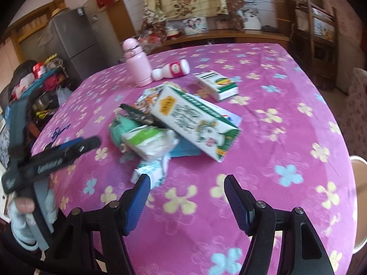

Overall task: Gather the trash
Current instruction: 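Grasp the green cloth with the left tool while the right tool grasps the plastic bag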

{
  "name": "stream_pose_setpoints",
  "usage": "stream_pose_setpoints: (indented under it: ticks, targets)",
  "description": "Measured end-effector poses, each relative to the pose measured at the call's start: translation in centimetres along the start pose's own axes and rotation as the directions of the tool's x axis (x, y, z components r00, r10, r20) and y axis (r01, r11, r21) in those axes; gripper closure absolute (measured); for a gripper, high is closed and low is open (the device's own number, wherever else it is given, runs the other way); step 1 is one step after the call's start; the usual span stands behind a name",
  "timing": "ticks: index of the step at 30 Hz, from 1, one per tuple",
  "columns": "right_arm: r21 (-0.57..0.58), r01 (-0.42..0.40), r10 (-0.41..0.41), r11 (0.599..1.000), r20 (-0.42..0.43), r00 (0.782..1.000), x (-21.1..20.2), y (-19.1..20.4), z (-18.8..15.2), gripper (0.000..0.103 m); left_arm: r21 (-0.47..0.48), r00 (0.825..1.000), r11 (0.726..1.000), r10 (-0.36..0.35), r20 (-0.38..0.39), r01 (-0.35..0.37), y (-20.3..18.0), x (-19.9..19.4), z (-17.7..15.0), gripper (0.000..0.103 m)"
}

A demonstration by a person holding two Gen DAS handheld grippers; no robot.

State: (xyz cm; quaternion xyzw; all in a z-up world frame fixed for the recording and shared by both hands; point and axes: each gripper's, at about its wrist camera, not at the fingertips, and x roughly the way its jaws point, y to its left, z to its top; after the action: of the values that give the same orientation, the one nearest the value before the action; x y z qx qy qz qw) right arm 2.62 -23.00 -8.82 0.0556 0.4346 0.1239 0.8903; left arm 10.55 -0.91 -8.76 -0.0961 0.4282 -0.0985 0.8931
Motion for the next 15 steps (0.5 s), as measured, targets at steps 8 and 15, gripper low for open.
stream_pose_setpoints:
  ticks: [8, 15]
  targets:
    - [-0.062, -0.007, 0.007, 0.998, -0.011, 1.0, 1.0, 1.5, 0.4, 0.033, -0.113, 0.997, 0.992, -0.055, -0.057, 0.048, 0.2, 4.7, 1.8, 0.029]
    - [-0.039, -0.071, 0.071, 0.997, -0.019, 0.997, 2.5, 1.5, 1.5, 0.033, -0.086, 0.987, 0.987, -0.142, -0.075, 0.135, 0.3, 4.4, 1.6, 0.053]
